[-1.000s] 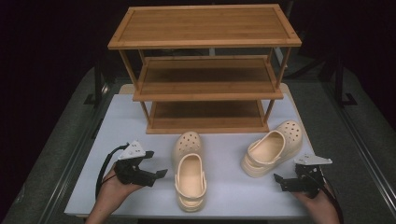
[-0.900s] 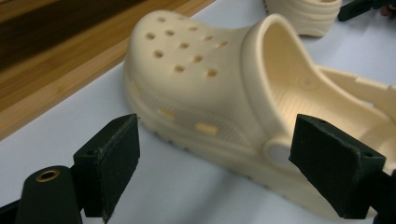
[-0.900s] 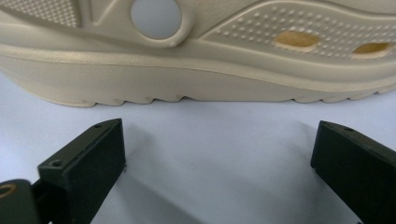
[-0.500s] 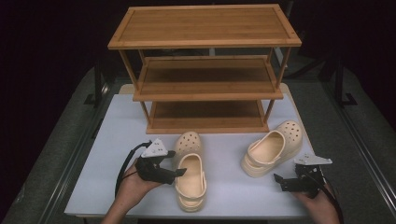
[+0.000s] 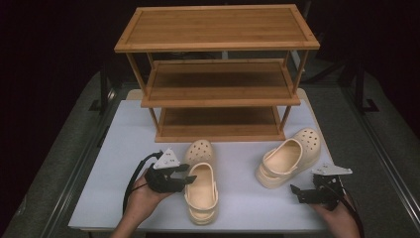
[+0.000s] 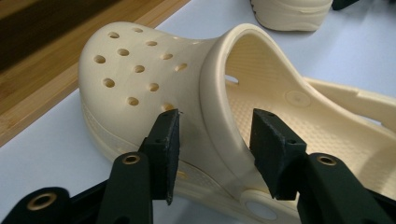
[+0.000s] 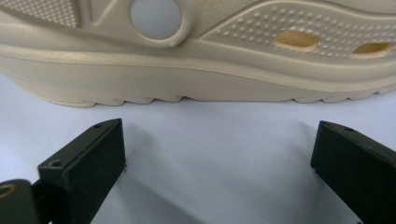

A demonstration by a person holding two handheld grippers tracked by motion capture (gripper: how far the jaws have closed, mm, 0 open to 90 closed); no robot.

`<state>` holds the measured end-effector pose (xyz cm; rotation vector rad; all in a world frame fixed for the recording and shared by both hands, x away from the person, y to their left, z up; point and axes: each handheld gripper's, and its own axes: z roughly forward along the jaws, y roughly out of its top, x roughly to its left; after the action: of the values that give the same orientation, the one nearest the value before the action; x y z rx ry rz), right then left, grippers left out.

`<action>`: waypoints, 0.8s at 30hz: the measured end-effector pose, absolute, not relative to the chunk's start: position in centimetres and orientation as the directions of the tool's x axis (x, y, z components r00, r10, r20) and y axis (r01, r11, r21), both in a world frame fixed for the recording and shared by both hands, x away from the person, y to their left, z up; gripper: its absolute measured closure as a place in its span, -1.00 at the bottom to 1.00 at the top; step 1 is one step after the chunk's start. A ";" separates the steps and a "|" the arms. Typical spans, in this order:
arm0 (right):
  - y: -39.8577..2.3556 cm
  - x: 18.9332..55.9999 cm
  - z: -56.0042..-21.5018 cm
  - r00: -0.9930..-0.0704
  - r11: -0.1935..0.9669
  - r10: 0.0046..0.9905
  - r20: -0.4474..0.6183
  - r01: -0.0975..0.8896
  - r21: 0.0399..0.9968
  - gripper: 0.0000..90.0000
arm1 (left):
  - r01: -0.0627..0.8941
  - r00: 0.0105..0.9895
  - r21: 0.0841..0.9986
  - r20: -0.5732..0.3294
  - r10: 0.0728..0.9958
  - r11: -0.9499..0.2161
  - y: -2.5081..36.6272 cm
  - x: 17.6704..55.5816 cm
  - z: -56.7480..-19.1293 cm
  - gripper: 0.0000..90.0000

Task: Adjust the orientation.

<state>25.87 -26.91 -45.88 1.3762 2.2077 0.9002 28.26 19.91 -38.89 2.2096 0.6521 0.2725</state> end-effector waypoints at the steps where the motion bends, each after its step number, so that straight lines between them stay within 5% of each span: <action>1: -26.9 25.9 -45.9 -0.444 0.313 0.896 0.011 0.648 0.694 -0.94 | 0.364 0.844 0.754 -0.019 0.536 -0.546 20.0 28.3 -38.9 0.21; 17: -26.9 25.9 -45.9 -0.445 0.313 0.896 0.011 0.648 0.694 -0.94 | 0.393 0.791 0.739 0.032 0.611 -0.547 23.2 29.3 -38.5 0.20; 24: -26.9 25.9 -45.9 -0.444 0.313 0.896 0.011 0.648 0.694 -0.94 | 0.397 0.812 0.734 0.000 0.584 -0.551 23.1 29.2 -38.7 0.50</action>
<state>25.87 -26.92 -45.88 1.3766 2.2081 0.9006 29.17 23.06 -38.66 2.2257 0.7174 0.3138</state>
